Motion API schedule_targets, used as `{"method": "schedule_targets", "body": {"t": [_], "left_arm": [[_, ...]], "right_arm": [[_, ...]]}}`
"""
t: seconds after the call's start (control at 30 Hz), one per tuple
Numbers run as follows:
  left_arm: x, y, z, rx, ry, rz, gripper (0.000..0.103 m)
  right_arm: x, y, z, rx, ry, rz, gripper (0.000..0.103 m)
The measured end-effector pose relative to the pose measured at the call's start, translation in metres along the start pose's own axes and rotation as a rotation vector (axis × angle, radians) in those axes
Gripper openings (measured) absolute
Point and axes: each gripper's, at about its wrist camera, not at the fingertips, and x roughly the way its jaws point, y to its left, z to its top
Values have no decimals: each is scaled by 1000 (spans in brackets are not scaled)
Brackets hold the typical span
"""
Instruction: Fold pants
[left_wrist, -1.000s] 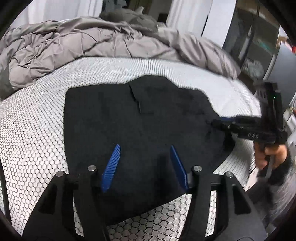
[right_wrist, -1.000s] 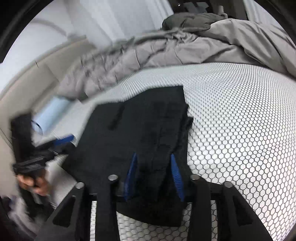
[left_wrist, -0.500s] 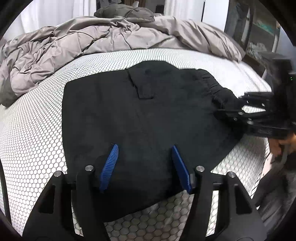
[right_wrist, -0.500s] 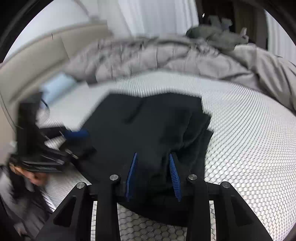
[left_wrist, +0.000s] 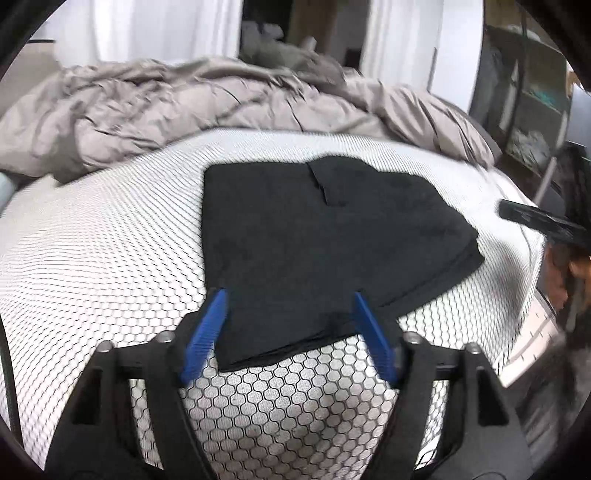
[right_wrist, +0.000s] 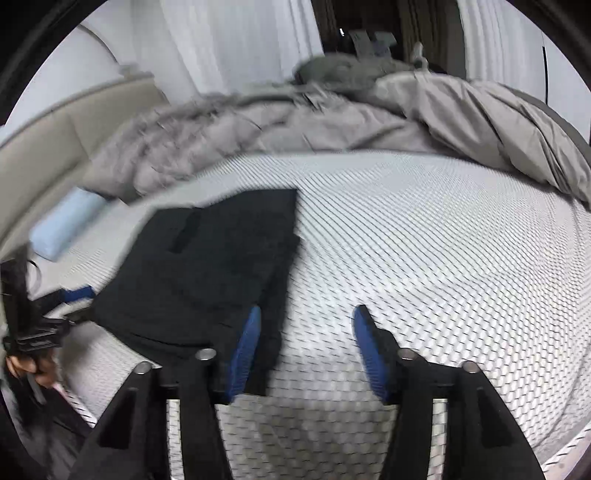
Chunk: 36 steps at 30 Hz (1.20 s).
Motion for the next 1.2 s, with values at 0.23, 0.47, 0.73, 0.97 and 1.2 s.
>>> {"method": "schedule_targets", "body": {"t": [0.23,0.47,0.73,0.97,1.2], "left_arm": [[-35,-8,-2,-14,-145,79,102],[-47,-10,-7,-23,-182,93,102],[-18,-4,-7,-19,-142,86,102],[-11,-9,-6,-4,-146,87,102],[-13,-13,-4,3,-163,70,102]], "right_arm": [[-21,60,-9,-120,-156,90,103],[-24,66,-26,-124,-201,99,103],[-13,56,-22,-33,-219,54,103],[-9,57,-31,7,-208,66,103],[-4,69,-35,2,-201,71,103]]}}
